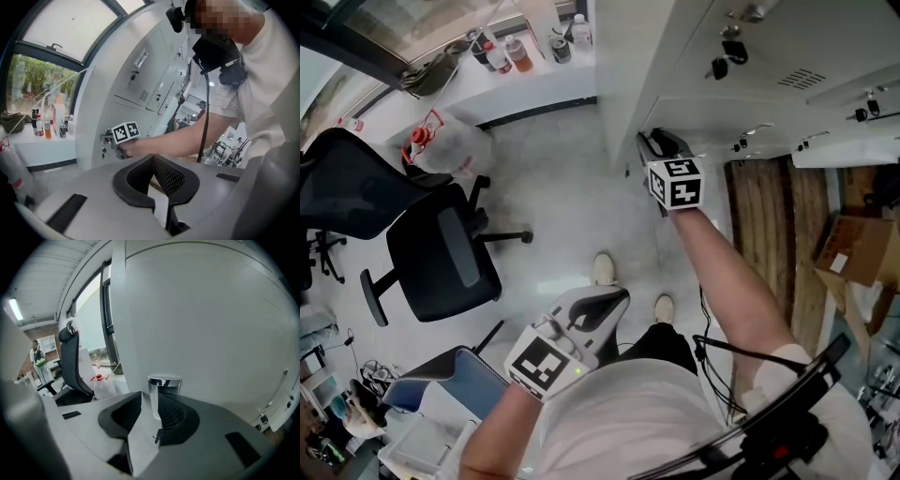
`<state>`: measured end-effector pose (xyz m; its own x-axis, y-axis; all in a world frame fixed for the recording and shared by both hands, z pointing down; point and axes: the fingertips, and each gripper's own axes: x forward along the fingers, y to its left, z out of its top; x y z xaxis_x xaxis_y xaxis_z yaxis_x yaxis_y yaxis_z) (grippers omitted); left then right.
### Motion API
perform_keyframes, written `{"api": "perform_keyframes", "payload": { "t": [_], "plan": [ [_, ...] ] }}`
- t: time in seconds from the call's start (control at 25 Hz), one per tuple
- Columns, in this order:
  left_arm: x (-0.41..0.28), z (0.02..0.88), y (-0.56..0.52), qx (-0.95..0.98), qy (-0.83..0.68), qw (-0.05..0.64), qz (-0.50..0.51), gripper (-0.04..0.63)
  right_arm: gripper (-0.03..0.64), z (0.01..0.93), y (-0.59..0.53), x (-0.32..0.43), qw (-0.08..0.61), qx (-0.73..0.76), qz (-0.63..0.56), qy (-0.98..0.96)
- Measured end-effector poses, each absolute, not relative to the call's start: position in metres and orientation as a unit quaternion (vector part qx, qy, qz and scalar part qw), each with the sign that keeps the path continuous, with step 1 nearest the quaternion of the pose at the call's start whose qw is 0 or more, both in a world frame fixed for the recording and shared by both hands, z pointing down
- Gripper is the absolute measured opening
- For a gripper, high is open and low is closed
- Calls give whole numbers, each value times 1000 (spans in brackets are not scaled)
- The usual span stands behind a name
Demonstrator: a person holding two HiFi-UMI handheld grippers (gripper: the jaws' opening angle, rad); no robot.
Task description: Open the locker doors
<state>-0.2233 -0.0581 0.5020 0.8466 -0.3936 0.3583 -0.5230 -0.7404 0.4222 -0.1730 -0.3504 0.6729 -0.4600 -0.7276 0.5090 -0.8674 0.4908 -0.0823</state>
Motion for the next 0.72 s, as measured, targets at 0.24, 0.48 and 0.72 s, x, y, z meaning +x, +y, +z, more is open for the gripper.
{"api": "perform_keyframes", "payload": {
  "t": [0.24,0.48,0.72],
  "plan": [
    [-216,501,-59,925,-249,259,126,12,94,674,-351,-172,214,461,164,-845],
    [-215,506,-59,922,-252,263,129,12,91,674,-351,-172,214,456,148,-851],
    [-207,505,-61,925,-248,260,126,12,89,674,-351,-172,206,457,143,-853]
  ]
}}
